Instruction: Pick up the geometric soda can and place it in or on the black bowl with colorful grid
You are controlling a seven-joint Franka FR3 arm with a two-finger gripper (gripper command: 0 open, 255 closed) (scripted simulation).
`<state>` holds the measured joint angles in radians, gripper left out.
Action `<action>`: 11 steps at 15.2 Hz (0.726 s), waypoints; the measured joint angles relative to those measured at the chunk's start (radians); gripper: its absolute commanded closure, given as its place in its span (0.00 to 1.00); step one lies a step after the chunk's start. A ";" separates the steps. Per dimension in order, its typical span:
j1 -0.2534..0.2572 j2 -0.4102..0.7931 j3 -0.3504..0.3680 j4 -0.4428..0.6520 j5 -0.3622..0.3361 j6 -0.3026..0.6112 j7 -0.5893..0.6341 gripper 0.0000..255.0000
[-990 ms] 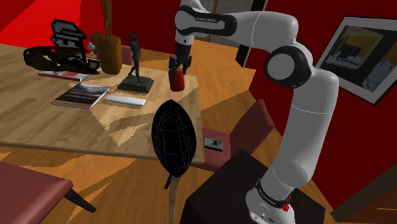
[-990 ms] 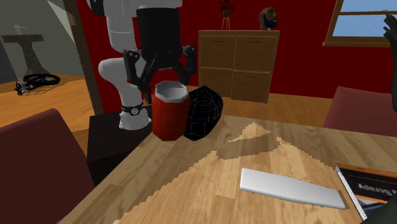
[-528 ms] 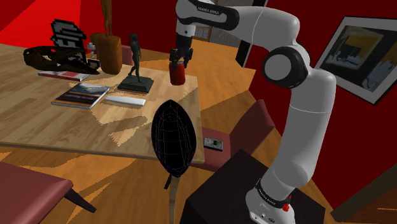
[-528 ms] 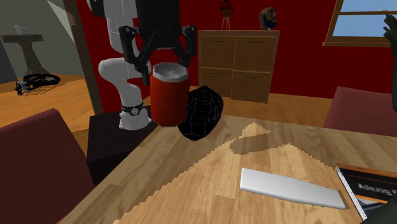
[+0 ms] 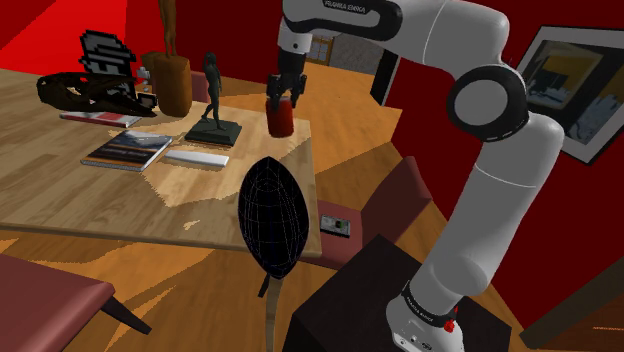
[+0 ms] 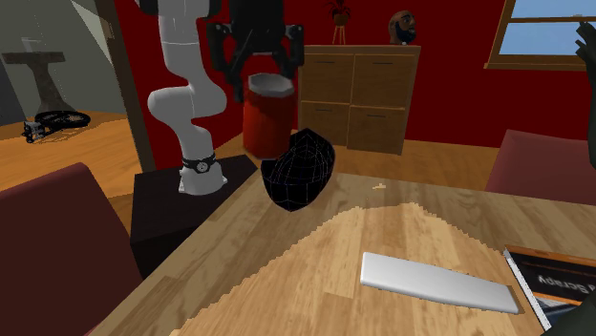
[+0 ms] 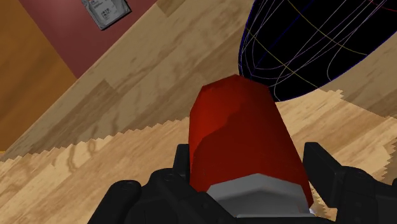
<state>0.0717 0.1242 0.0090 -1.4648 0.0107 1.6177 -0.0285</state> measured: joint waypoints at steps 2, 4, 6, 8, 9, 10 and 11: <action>0.016 -0.052 0.013 -0.060 -0.001 0.008 0.029 1.00; 0.035 -0.123 0.030 -0.146 -0.001 0.024 0.065 1.00; 0.050 -0.178 0.045 -0.207 0.001 0.030 0.094 1.00; 0.067 -0.234 0.064 -0.267 0.005 0.034 0.129 1.00; 0.076 -0.259 0.075 -0.295 0.008 0.038 0.148 1.00; 0.082 -0.273 0.083 -0.306 0.010 0.035 0.163 1.00; 0.090 -0.294 0.092 -0.315 0.013 0.024 0.180 1.00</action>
<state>0.1615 -0.1699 0.1015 -1.7801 0.0241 1.6412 0.1514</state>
